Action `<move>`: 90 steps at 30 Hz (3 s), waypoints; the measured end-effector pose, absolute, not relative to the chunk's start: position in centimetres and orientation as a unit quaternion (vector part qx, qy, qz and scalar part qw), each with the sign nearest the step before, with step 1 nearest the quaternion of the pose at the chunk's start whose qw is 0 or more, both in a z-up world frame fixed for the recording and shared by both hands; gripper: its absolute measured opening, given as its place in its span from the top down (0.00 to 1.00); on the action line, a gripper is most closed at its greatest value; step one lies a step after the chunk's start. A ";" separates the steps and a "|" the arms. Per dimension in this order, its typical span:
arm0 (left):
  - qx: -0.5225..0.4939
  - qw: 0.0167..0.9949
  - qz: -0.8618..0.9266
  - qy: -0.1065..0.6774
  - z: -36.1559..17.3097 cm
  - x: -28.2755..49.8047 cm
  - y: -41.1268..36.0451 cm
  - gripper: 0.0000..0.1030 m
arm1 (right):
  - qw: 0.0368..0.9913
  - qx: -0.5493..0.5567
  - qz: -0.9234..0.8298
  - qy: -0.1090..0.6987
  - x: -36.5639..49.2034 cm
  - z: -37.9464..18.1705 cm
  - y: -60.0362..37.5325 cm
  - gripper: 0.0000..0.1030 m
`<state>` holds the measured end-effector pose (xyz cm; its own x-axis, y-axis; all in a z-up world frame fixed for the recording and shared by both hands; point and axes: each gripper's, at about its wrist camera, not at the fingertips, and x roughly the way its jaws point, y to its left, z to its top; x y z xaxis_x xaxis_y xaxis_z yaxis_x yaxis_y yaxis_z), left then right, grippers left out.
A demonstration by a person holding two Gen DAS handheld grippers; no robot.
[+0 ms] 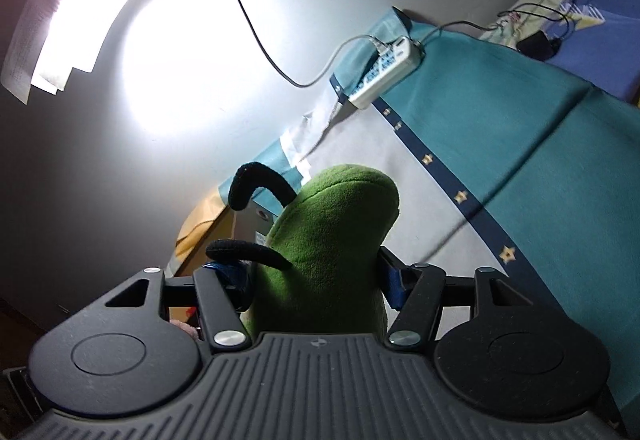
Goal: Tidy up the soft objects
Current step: 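Lift the pink teddy bear and green plush toy over the shoebox with both grippers, then lower both plush toys into the shoebox and open both grippers, then withdraw both grippers up and away from the shoebox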
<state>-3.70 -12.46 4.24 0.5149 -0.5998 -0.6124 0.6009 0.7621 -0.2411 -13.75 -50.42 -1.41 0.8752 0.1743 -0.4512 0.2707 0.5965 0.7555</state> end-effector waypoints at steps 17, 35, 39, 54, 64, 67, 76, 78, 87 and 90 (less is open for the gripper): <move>-0.044 0.926 -0.204 0.314 8.1 10.4 -3.8 0.52 | 0.887 0.370 0.153 0.230 3.1 8.1 -41.1 0.55; -0.043 0.905 -0.198 0.373 2.1 17.1 -3.8 0.76 | 0.884 0.275 0.146 0.349 15.6 0.1 -30.2 0.55; -0.038 0.901 -0.203 0.381 1.2 17.3 -3.8 0.57 | 0.891 0.233 0.125 0.370 16.6 -1.6 -28.6 0.53; -0.040 0.924 -0.183 0.333 5.1 14.0 -2.4 0.26 | 0.934 0.173 0.093 0.299 15.9 1.5 -28.9 0.52; 0.001 0.944 -0.119 0.309 8.1 9.7 -2.2 0.11 | 0.940 0.207 0.077 0.261 10.9 5.5 -28.6 0.52; 0.012 0.944 -0.092 0.317 8.3 8.8 -2.5 0.11 | 0.949 0.191 0.040 0.247 8.9 6.7 -27.5 0.52; 0.074 0.947 -0.038 0.309 8.2 4.8 -4.3 0.03 | 0.947 0.196 0.042 0.253 4.9 7.3 -26.7 0.52; 0.079 0.946 -0.034 0.312 8.1 4.2 -4.6 0.03 | 0.947 0.191 0.045 0.253 4.0 7.4 -26.4 0.52; 0.075 0.935 -0.010 0.346 7.0 2.0 -5.5 0.03 | 0.953 0.162 0.051 0.249 0.5 7.6 -25.1 0.52; 0.069 0.932 -0.005 0.357 6.6 1.5 -5.5 0.03 | 0.954 0.153 0.053 0.252 -0.2 7.6 -25.1 0.52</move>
